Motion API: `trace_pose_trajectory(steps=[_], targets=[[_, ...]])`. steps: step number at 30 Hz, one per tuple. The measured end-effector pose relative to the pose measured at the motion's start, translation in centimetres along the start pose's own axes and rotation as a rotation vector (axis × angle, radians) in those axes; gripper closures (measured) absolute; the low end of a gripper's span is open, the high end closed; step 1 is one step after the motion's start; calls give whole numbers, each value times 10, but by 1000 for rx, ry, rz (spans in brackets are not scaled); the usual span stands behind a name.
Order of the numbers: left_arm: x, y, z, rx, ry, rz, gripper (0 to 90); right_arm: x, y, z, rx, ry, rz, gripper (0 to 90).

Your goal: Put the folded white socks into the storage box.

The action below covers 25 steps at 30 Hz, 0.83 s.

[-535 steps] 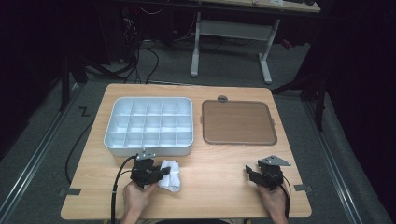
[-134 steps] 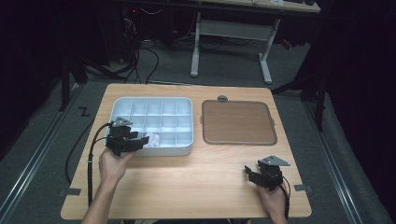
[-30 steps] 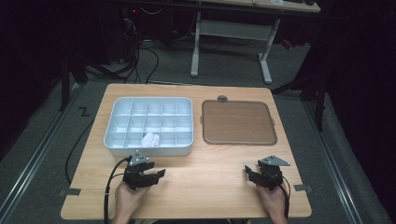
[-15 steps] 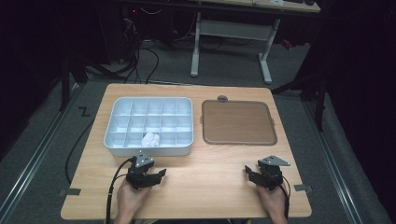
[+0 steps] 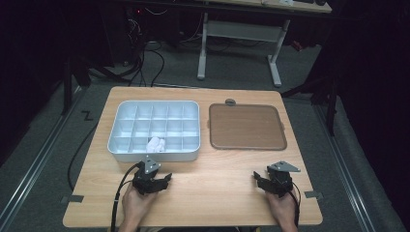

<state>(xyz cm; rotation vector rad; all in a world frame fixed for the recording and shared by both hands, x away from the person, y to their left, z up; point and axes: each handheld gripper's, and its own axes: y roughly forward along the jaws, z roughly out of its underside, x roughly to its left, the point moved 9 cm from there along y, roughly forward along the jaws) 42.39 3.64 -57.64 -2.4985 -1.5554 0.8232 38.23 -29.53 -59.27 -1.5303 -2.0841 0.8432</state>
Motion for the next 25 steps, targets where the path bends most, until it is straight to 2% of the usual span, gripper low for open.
trace_pose_trajectory(steps=[6,25], targets=[[2,2,-1,-20,-3,-6,333,0,0,0,0,0,0,383],[2,2,-1,-20,-5,-6,330,0,0,0,0,1,-1,382]])
